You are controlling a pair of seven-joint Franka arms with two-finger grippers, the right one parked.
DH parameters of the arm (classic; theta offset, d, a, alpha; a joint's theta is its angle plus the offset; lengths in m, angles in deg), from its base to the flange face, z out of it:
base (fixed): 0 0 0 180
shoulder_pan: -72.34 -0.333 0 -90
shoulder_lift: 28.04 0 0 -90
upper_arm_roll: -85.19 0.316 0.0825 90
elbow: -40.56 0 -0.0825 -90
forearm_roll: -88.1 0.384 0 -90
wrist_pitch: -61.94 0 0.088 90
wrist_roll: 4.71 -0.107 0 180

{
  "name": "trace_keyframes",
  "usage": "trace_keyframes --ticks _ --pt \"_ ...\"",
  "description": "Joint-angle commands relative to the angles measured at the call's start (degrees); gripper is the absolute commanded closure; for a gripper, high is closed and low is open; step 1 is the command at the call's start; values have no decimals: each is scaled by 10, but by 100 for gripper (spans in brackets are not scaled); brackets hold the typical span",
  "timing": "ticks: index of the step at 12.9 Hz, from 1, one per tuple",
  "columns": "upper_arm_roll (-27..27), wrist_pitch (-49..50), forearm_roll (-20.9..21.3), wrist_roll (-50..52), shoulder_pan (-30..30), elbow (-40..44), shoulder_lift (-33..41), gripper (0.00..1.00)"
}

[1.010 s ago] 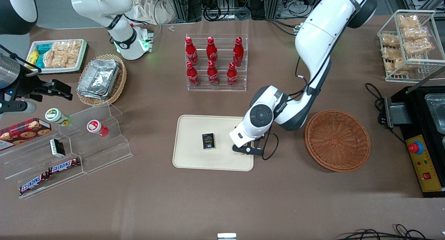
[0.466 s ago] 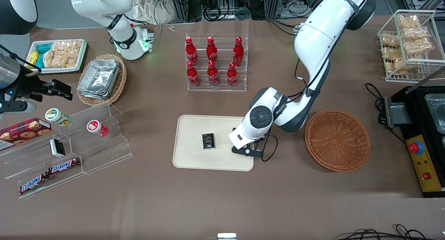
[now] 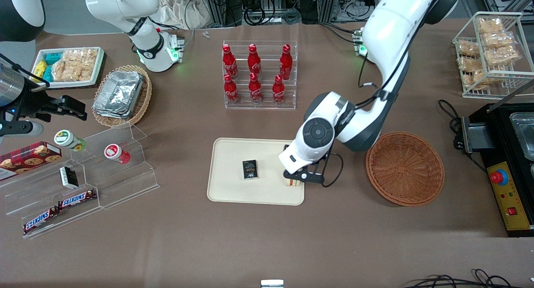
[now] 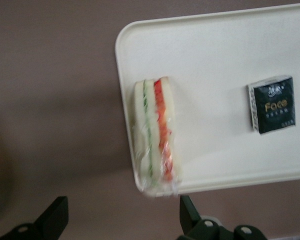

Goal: Place sandwich from basket to tray

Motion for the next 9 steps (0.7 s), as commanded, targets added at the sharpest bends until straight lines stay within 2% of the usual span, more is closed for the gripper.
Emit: trace_keyframes --ticks 1,4,6,9 --pt "44 96 -10 -22 1 -14 84 0" --pt "123 180 -33 -119 1 -16 159 0" --pt "170 216 -34 -171 2 -16 187 0" --pt "207 245 -34 -222 2 -16 205 0"
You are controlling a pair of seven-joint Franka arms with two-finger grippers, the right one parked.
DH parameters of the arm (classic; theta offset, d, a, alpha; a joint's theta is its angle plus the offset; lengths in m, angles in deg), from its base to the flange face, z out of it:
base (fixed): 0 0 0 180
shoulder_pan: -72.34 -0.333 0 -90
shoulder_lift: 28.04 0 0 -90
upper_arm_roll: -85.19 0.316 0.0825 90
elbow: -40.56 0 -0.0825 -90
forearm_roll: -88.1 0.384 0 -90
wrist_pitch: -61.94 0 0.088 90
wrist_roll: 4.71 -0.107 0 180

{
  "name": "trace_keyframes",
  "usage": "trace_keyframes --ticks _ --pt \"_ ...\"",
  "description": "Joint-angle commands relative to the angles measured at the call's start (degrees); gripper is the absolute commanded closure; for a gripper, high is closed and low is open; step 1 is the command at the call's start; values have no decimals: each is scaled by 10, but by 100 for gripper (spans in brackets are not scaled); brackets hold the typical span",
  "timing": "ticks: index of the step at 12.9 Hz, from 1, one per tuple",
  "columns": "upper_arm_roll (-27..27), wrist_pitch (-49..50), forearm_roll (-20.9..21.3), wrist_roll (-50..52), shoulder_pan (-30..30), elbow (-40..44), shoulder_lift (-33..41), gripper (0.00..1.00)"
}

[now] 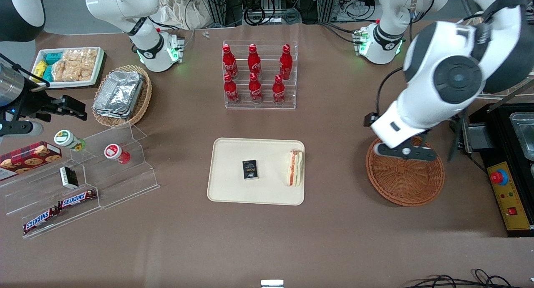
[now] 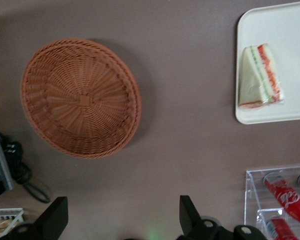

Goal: Place sandwich from basket to tray

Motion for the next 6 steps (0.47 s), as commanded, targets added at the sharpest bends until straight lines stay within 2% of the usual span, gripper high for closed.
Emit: trace_keyframes --ticks 1,4,6 --pt "23 17 -6 -25 6 -15 22 0" --pt "60 25 -5 -37 6 -13 26 0" --pt "66 26 -5 -38 6 -12 23 0"
